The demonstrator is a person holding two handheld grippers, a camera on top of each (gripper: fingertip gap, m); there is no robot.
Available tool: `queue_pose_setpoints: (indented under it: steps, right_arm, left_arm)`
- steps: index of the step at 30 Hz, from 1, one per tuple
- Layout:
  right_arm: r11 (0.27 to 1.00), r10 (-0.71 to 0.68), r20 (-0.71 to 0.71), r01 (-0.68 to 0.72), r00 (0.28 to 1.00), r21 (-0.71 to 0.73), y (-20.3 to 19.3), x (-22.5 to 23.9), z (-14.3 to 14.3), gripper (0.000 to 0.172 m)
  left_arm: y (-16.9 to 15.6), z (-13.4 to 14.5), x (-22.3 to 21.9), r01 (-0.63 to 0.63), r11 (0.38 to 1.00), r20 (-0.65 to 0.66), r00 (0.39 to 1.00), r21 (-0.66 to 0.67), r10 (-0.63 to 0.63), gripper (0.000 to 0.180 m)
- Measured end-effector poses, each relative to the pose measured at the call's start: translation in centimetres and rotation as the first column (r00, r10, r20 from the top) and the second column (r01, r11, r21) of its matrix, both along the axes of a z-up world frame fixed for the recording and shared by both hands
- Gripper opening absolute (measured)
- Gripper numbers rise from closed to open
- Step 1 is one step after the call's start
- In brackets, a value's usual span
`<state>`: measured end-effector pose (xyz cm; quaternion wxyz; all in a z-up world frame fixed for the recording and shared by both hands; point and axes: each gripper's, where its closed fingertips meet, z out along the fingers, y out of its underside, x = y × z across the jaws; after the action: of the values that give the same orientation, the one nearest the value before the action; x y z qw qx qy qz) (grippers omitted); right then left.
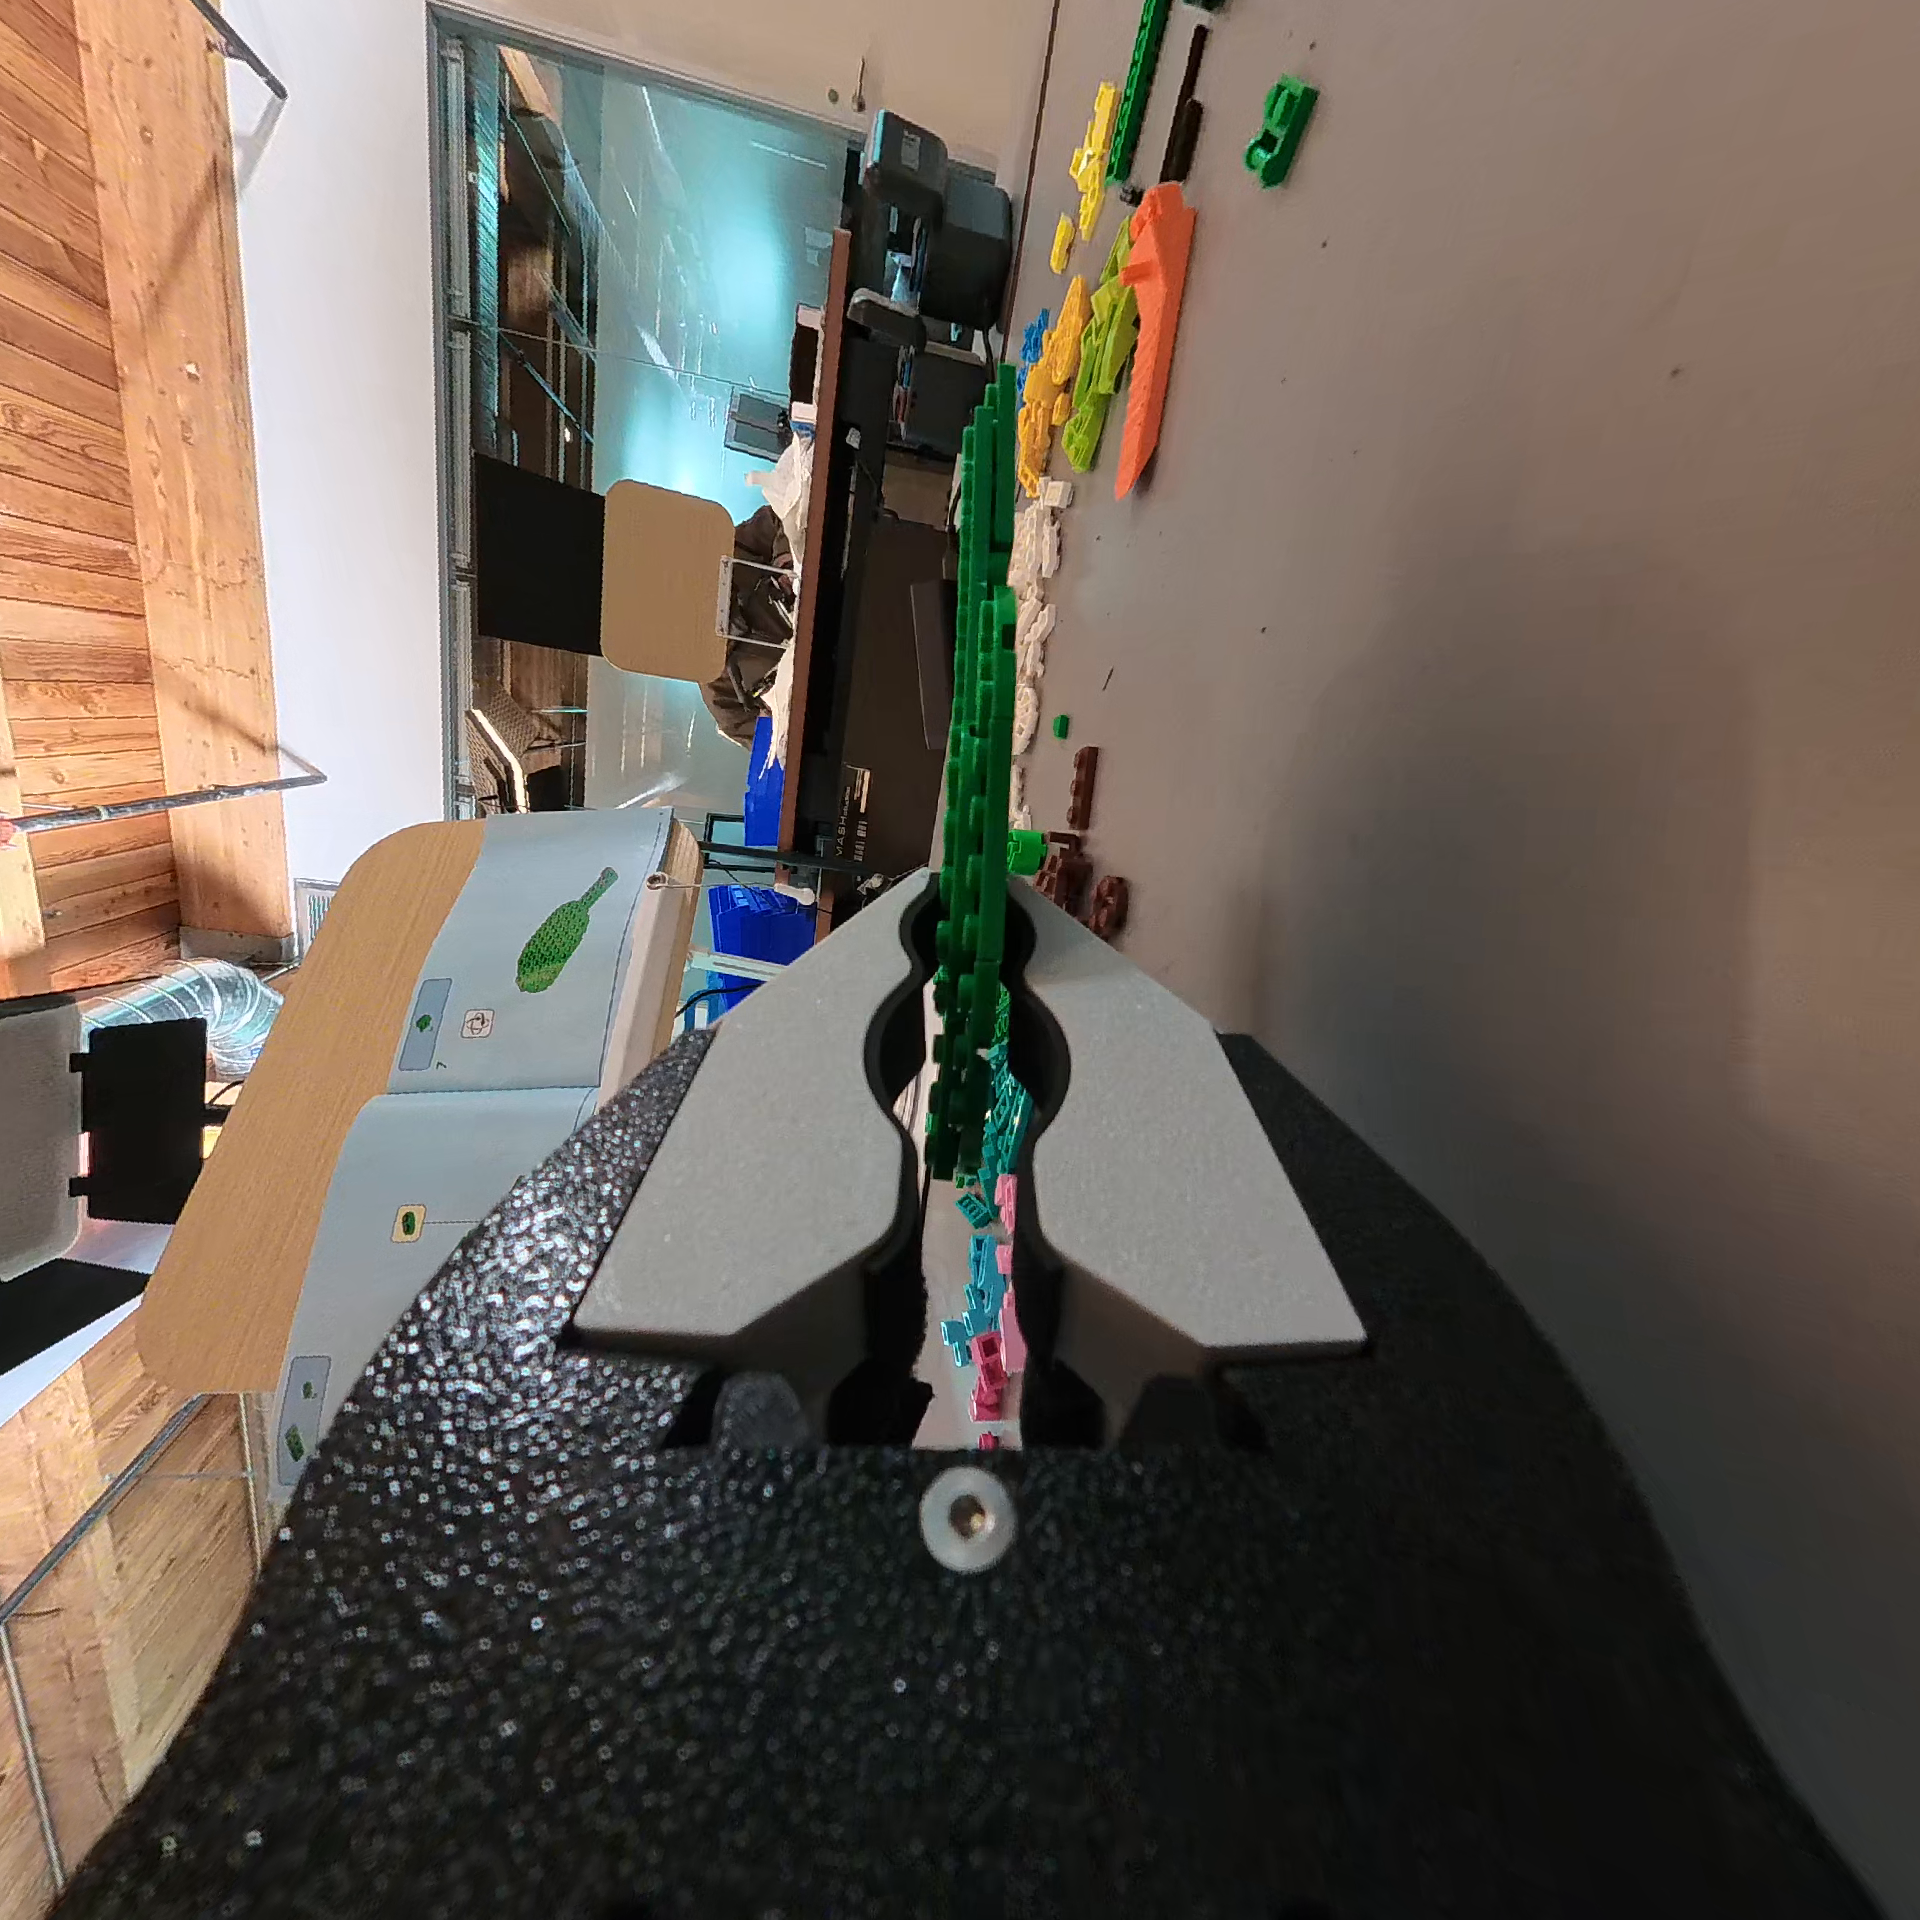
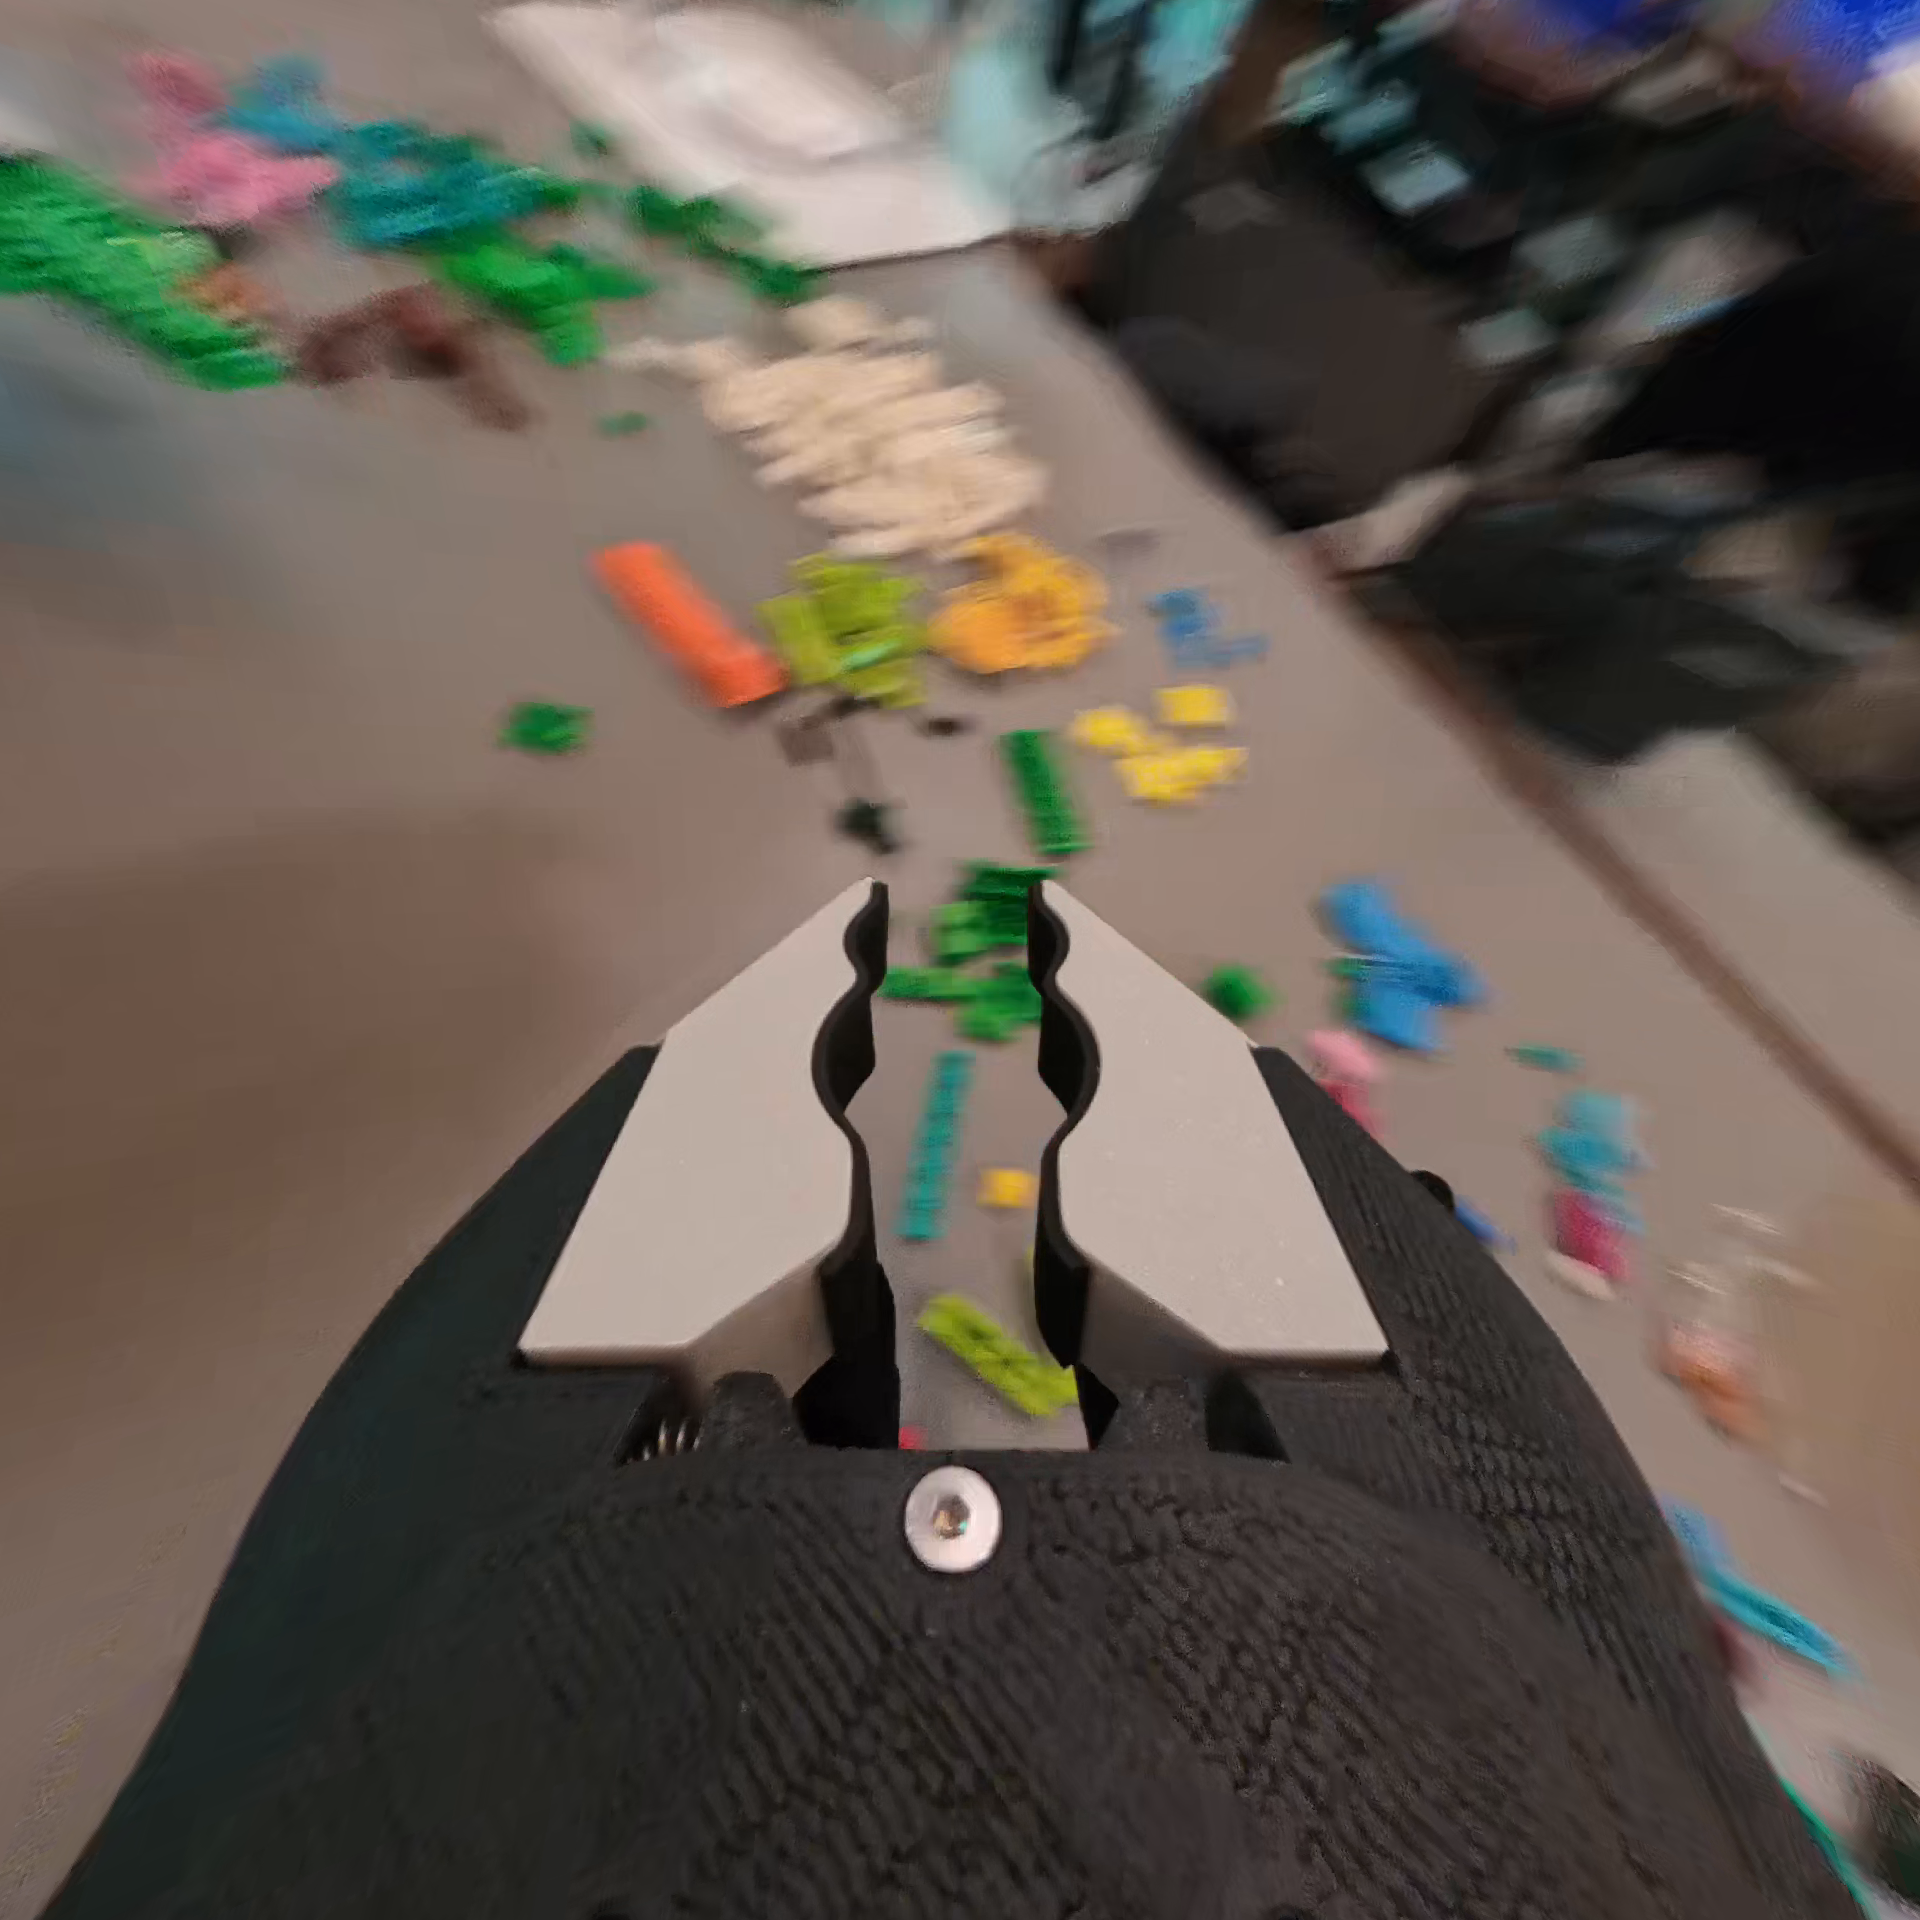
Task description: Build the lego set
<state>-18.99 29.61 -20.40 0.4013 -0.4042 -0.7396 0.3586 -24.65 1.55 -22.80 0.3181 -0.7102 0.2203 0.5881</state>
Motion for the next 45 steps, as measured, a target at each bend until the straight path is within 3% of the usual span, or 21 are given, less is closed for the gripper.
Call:
queue_pose_setpoints:
  steps: [2, 4, 7, 11, 14, 16, 19, 21, 23, 27, 32, 45]
  right_arm:
    - [0.954, -0.269, -0.226, 0.291, 0.936, 0.073, 5.7, -0.1, 3.5, 0.024]
    - [0.852, -0.455, -0.368, 0.517, 0.811, 0.085, 10.5, 1.8, 6.0, 0.020]
    - [0.691, -0.647, -0.483, 0.721, 0.590, -0.043, 15.9, 6.0, 8.6, 0.018]
    - [0.569, -0.736, -0.600, 0.765, 0.313, -0.300, 20.1, 12.7, 10.9, 0.015]
    - [0.469, -0.785, -0.609, 0.752, 0.114, -0.464, 22.8, 18.1, 11.2, 0.012]
    - [0.393, -0.815, -0.578, 0.755, 0.023, -0.524, 24.3, 20.7, 10.6, 0.012]
    - [0.290, -0.848, -0.527, 0.786, -0.054, -0.546, 25.9, 22.9, 9.0, 0.008]
    - [0.215, -0.881, -0.469, 0.824, -0.068, -0.524, 27.0, 23.1, 7.0, 0.005]
    - [0.200, -0.894, -0.447, 0.857, -0.040, -0.475, 27.4, 22.4, 6.0, 0.005]
    - [0.258, -0.859, -0.511, 0.890, 0.033, -0.376, 26.5, 20.5, 6.7, 0.004]
    - [0.380, -0.777, -0.614, 0.880, 0.138, -0.284, 25.0, 18.1, 7.7, 0.003]
    - [0.472, -0.677, -0.666, 0.879, 0.313, -0.067, 22.6, 14.1, 7.5, 0.003]
  left_arm:
    - [0.0, 0.0, 0.0, 0.001, 1.000, -0.001, 1.000, 0.001, -0.001, 0.005]
    - [0.0, 0.0, 0.0, 0.002, 1.000, 0.001, 1.000, 0.002, -0.002, 0.005]
    - [0.0, 0.0, 0.0, 0.003, 1.000, 0.002, 1.000, 0.004, -0.003, 0.005]
    - [0.0, 0.0, 0.0, 0.002, 1.000, 0.003, 1.000, 0.004, -0.002, 0.005]
    - [0.1, 0.0, 0.0, 0.002, 1.000, 0.003, 1.000, 0.004, -0.002, 0.005]
    - [0.1, -0.1, -0.1, 0.001, 1.000, 0.003, 1.000, 0.001, -0.001, 0.006]
    - [0.1, -0.1, 0.0, 0.001, 1.000, 0.002, 1.000, -0.002, -0.001, 0.006]
    - [0.1, -0.1, -0.1, 0.000, 1.000, 0.001, 1.000, -0.004, 0.000, 0.006]
    - [0.1, -0.2, -0.1, 0.000, 1.000, 0.001, 1.000, -0.005, 0.000, 0.005]
    - [0.1, -0.1, 0.0, 0.003, 1.000, 0.001, 1.000, -0.004, -0.003, 0.005]
    - [0.6, -0.7, 0.8, 0.056, 0.998, -0.001, 0.998, -0.042, -0.056, 0.005]
    - [0.9, -1.2, 1.3, 0.083, 0.993, -0.015, 0.996, -0.084, -0.085, 0.006]
